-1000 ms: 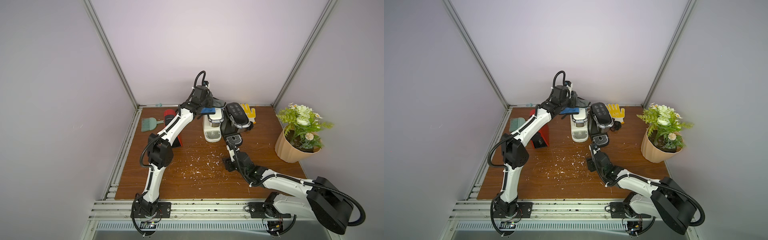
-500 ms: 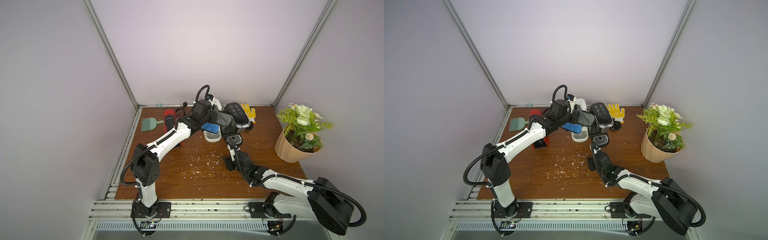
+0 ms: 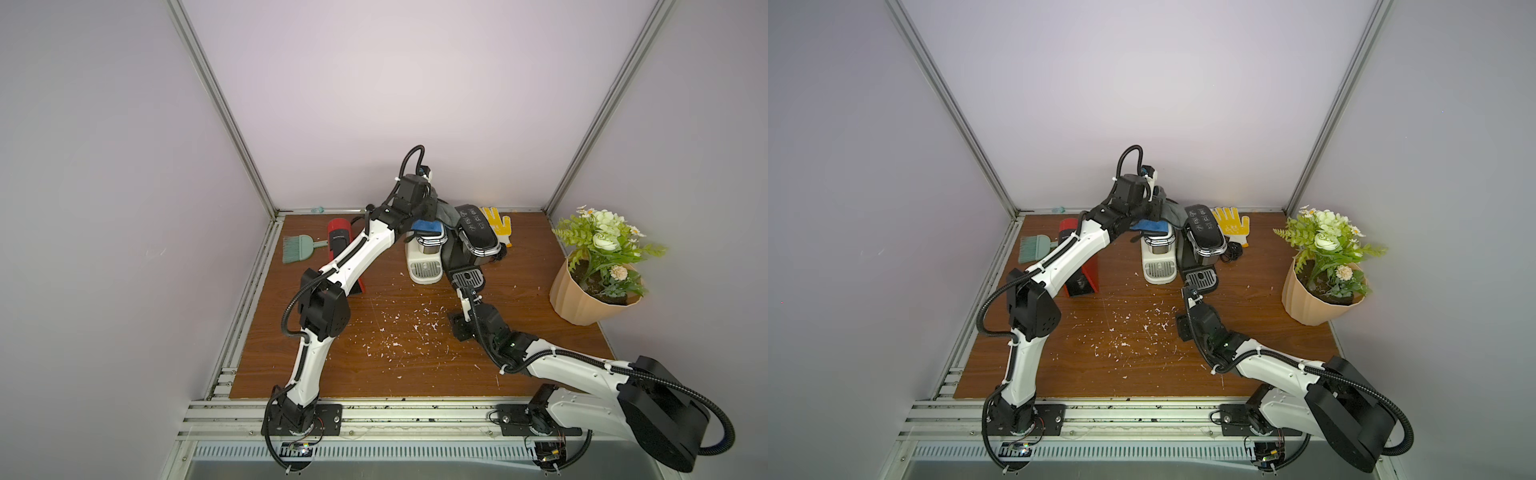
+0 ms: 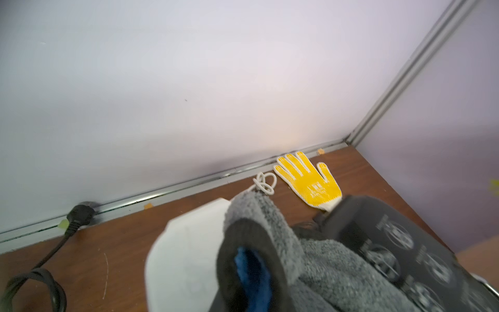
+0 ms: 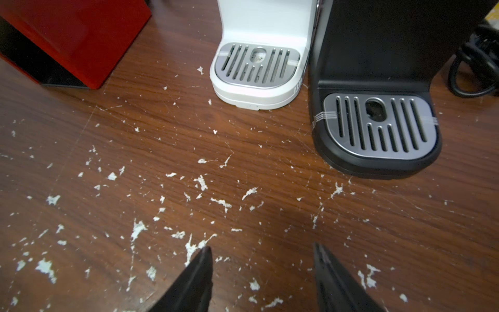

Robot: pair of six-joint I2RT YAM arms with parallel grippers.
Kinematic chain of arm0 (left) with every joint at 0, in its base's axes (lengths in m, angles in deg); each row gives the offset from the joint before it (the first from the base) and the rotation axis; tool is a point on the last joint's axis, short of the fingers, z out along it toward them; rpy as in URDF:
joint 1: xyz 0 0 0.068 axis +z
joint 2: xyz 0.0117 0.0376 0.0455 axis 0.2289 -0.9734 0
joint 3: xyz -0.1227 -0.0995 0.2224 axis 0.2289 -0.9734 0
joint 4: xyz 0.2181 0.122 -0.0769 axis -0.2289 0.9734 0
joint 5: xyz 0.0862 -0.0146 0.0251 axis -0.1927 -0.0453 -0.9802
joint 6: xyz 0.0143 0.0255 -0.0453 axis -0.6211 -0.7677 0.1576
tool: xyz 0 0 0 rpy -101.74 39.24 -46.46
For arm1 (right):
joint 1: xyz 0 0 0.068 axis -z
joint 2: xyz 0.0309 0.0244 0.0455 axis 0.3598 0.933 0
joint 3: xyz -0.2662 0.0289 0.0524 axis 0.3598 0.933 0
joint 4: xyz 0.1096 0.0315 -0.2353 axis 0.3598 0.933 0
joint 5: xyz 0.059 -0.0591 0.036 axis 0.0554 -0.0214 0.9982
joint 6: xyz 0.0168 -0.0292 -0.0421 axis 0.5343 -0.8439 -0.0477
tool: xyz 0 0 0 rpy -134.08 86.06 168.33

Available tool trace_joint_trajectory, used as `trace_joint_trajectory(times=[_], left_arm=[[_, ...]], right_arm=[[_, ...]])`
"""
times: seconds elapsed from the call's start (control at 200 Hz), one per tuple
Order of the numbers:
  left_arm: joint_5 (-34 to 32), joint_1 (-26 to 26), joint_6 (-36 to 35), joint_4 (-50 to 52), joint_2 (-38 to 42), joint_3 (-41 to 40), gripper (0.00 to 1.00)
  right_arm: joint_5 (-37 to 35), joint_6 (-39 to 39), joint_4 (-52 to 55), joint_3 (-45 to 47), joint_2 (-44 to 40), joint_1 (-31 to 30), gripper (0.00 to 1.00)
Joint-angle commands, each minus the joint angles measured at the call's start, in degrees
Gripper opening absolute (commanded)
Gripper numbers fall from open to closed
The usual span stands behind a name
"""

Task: Wipe the surface of a coffee machine
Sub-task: Wipe the dirt from the surface of the coffee machine.

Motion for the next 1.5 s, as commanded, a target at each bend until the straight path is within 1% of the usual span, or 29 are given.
trace_joint_trajectory(times=[0.0, 0.13, 0.17, 0.215, 0.285, 0.35, 0.515, 0.615, 0.761, 0.921, 1.216, 1.321, 1.496], left_arm=[[-0.4, 4.0, 0.1, 3.0, -3.4, 3.0, 0.00], [0.6, 5.5, 1.4, 3.3, -5.1, 2.8, 0.00], [0.8, 5.7, 2.4, 3.4, -5.2, 1.5, 0.00], [1.4, 5.9, 4.6, 1.6, -4.4, -2.0, 0.00], [7.6, 6.9, 9.0, -5.2, -2.5, -10.0, 0.00], [10.8, 7.3, 12.2, -9.8, -1.3, -15.2, 0.00], [12.6, 7.2, 17.7, -15.5, 0.1, -23.1, 0.00], [13.4, 7.2, 19.4, -17.6, 0.2, -26.0, 0.00], [13.1, 6.8, 19.0, -18.2, -1.7, -26.7, 0.00], [11.3, 5.8, 16.7, -14.4, -4.6, -24.3, 0.00], [9.6, 2.9, 13.8, -9.1, -7.0, -24.8, 0.00], [9.8, 2.9, 13.7, -8.7, -6.5, -26.4, 0.00], [9.1, 3.2, 13.0, -8.5, -3.3, -28.0, 0.00]], right_arm=[[-3.0, -0.1, 0.1, 0.2, -2.4, 0.3, 0.62], [-2.6, -0.1, -0.2, 0.1, -2.4, 0.3, 0.62], [-2.7, -0.1, -0.3, 0.1, -2.1, 0.3, 0.62], [-2.4, -0.1, -0.3, -0.1, -1.5, 0.3, 0.62], [-1.9, 0.0, 0.0, -0.5, -0.9, 0.3, 0.62], [-1.8, -0.3, -0.3, -0.5, -1.1, 0.2, 0.62], [-4.5, -0.7, 0.8, -0.4, -2.5, 0.2, 0.62], [-4.9, -0.7, 0.5, 0.3, -3.9, 0.3, 0.62], [-4.1, -0.8, 0.4, 0.0, -3.4, 0.3, 0.62], [-3.9, -0.8, 0.3, -0.1, -3.0, 0.3, 0.62], [-3.6, -0.7, 0.4, 0.2, -3.9, 0.3, 0.63], [-3.9, -0.6, 0.1, 0.5, -4.2, 0.3, 0.62], [-3.3, -0.7, 0.2, 0.2, -3.9, 0.3, 0.62]])
